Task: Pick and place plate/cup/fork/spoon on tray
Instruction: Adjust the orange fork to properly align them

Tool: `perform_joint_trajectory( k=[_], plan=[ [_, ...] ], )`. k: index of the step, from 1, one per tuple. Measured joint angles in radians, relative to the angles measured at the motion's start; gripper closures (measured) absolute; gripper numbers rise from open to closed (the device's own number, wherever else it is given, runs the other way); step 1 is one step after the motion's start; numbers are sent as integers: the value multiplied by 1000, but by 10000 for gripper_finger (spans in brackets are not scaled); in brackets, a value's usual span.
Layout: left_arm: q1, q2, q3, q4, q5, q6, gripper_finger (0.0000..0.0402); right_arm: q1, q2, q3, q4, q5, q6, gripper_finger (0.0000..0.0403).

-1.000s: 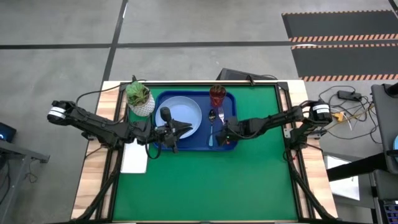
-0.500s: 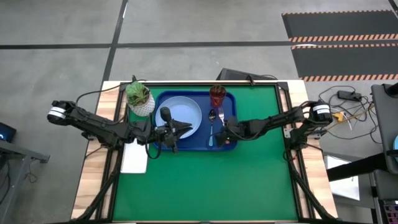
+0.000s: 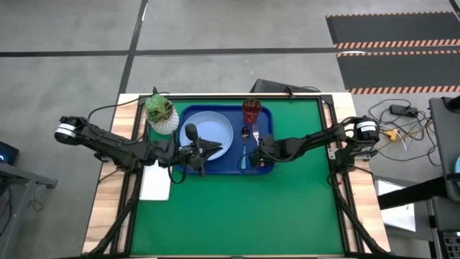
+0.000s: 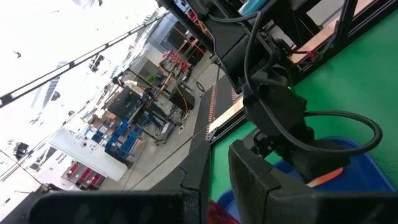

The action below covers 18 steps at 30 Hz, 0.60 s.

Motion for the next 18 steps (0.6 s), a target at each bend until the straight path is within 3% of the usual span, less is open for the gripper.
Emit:
perform_joint_trajectory(
  k=[18],
  plan=[
    [0, 0, 0, 0, 0, 0, 362, 3, 5, -2, 92, -32, -47, 394]
  ],
)
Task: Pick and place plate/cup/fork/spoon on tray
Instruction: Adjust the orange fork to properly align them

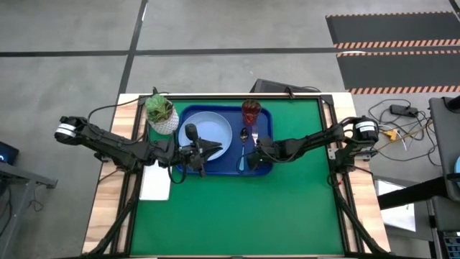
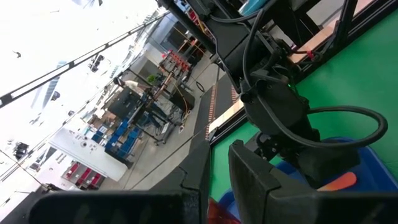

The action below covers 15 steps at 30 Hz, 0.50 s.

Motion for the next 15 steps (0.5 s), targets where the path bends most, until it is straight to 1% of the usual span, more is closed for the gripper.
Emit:
perform_joint_trajectory(
  k=[9, 12, 15],
  plan=[
    [0, 0, 0, 0, 0, 0, 362, -8, -10, 0, 0, 24, -23, 394],
    [0, 0, 1, 0, 0, 0, 362, -26, -27, 0, 0, 55, -11, 394],
    [0, 0, 0, 0, 0, 0, 362, -46, -38, 10, 1, 91, -47, 394]
  ],
)
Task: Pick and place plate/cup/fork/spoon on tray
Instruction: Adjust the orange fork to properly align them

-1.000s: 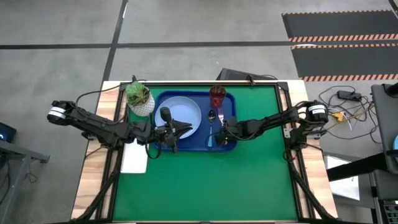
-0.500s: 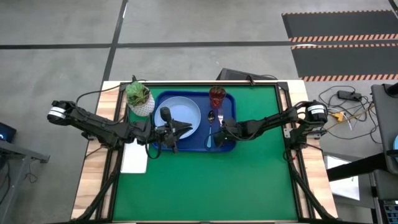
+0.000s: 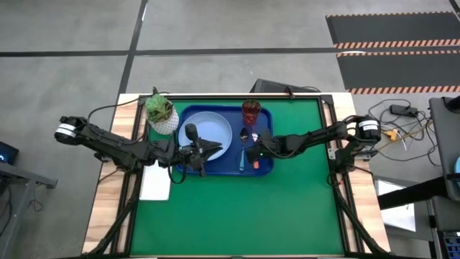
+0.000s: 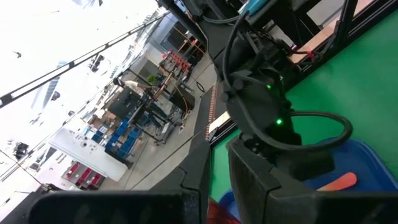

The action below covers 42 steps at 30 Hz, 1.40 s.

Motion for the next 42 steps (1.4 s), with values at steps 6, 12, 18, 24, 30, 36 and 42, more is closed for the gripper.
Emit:
perform_joint_trajectory(
  k=[6, 12, 18, 24, 30, 36, 42],
  plan=[
    [0, 0, 1, 0, 0, 0, 362, -62, 6, 23, 52, 31, -133, 394],
    [0, 0, 1, 0, 0, 0, 362, -122, 6, 23, 65, 35, -200, 394],
    [0, 0, 1, 0, 0, 0, 362, -131, 62, 22, 125, 35, -225, 394],
    [0, 0, -1, 0, 0, 1, 362, -131, 104, 22, 141, 20, -228, 394],
    [0, 0, 0, 0, 0, 1, 362, -129, 97, 23, 142, -25, -221, 394],
    [0, 0, -1, 0, 0, 1, 362, -129, 94, 22, 123, -28, -218, 394],
    [0, 0, -2, 0, 0, 1, 362, -126, 90, 23, 105, -47, -194, 394]
  ],
)
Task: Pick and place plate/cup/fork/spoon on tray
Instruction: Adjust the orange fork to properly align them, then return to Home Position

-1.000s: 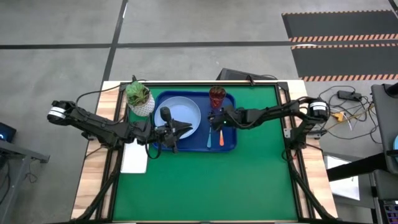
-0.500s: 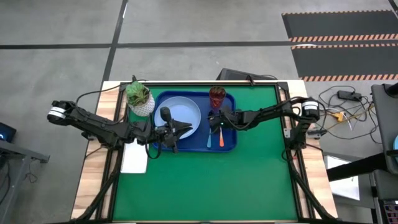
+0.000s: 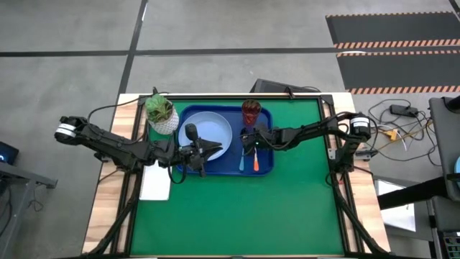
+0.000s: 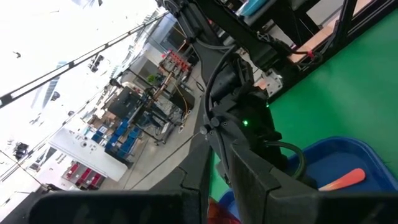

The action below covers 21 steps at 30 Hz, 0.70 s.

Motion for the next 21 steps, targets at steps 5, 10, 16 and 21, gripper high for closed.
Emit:
perform_joint_trajectory(
  k=[5, 10, 16, 21],
  plan=[
    [0, 0, 1, 0, 0, 0, 362, 1, -1, 0, 0, -5, 2, 394],
    [0, 0, 1, 0, 0, 0, 362, 4, -4, 0, -2, -5, 2, 394],
    [0, 0, -1, 0, 0, 0, 362, 4, -64, 0, -16, -7, -35, 394],
    [-1, -2, -3, -2, -2, -25, 362, 69, -148, -9, -47, 1, -153, 394]
  ],
)
